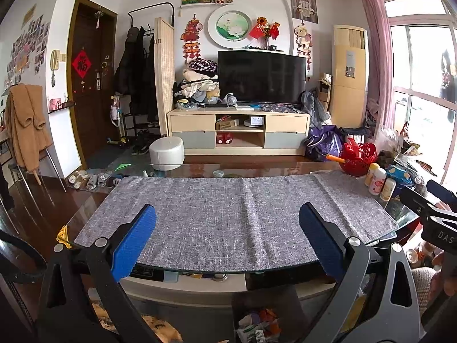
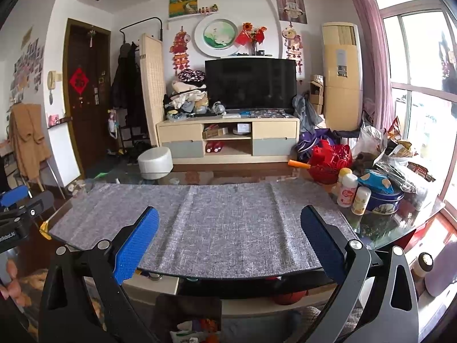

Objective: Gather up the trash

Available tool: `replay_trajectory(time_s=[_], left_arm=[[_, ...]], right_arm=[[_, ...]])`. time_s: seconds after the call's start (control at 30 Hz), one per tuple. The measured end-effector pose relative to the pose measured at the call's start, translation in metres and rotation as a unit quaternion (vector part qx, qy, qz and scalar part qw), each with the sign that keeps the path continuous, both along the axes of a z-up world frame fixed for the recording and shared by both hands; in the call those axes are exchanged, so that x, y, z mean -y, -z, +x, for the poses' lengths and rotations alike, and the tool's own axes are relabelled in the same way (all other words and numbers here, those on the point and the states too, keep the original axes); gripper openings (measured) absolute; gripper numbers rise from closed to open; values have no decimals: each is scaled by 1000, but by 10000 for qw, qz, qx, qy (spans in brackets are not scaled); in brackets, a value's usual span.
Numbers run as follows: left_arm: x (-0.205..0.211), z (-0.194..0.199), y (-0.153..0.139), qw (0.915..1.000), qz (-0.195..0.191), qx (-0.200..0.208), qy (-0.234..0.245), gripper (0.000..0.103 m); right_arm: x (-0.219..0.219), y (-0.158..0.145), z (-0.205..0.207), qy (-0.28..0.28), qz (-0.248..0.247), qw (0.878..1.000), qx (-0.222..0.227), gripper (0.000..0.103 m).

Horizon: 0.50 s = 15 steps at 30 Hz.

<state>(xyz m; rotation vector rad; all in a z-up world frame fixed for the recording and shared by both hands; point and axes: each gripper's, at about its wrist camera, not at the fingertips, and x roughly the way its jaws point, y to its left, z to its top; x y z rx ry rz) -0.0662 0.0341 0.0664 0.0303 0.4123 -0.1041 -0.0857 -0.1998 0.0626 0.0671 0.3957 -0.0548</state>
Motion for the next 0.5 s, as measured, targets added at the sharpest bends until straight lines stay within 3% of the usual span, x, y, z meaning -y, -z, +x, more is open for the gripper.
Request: replay_trajectory(time_s=[0.5], left_arm=[[2, 4, -3, 10000, -45, 13, 6, 95]], right_arm=[[0, 0, 1, 37, 26, 10000, 2, 100]])
